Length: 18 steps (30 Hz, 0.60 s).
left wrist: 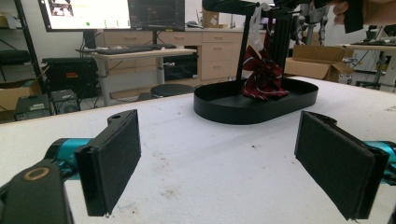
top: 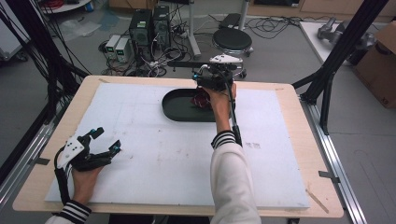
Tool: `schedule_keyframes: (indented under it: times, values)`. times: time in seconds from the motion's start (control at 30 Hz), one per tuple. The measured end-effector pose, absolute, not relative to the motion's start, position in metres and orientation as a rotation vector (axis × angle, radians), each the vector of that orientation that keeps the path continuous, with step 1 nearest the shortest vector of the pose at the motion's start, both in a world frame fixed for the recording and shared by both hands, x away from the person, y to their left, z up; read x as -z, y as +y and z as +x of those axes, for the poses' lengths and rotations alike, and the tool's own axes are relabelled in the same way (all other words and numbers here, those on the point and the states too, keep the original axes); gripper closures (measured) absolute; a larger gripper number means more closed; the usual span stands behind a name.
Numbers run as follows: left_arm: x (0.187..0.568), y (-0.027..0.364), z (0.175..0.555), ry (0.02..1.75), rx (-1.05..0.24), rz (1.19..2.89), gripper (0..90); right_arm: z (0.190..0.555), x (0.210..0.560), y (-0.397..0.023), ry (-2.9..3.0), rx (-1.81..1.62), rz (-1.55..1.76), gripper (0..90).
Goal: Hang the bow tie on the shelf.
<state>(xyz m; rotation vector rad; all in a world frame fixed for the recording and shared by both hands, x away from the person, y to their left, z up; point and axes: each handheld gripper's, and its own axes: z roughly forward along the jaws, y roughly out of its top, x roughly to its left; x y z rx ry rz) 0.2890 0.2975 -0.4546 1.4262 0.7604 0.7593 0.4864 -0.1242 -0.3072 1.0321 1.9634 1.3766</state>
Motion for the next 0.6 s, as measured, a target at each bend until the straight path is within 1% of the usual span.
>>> schedule_keyframes:
  times: [0.03,0.1,0.23,0.27,0.43,0.57,0.6]
  values:
    - [0.455,0.298,0.289,0.76,-0.761,1.425,14.8,0.486,0.307,-0.124,1.963,-1.377,1.032,31.6]
    - [0.455,0.297,0.289,0.758,-0.762,1.423,14.9,0.483,0.304,-0.124,1.975,-1.347,1.022,22.4]
    - [0.455,0.298,0.289,0.759,-0.762,1.424,14.8,0.477,0.298,-0.128,1.984,-1.355,0.994,12.8]
    - [0.455,0.297,0.289,0.759,-0.762,1.423,14.9,0.475,0.296,-0.129,1.981,-1.366,0.999,11.6]
    - [0.455,0.297,0.289,0.758,-0.762,1.426,14.9,0.46,0.283,-0.142,1.967,-1.446,0.985,10.3]
    - [0.455,0.297,0.288,0.756,-0.765,1.431,14.8,0.431,0.273,-0.166,1.893,-1.521,0.949,10.3]
    - [0.455,0.297,0.288,0.755,-0.765,1.432,14.8,0.431,0.273,-0.166,1.893,-1.521,0.949,10.3]
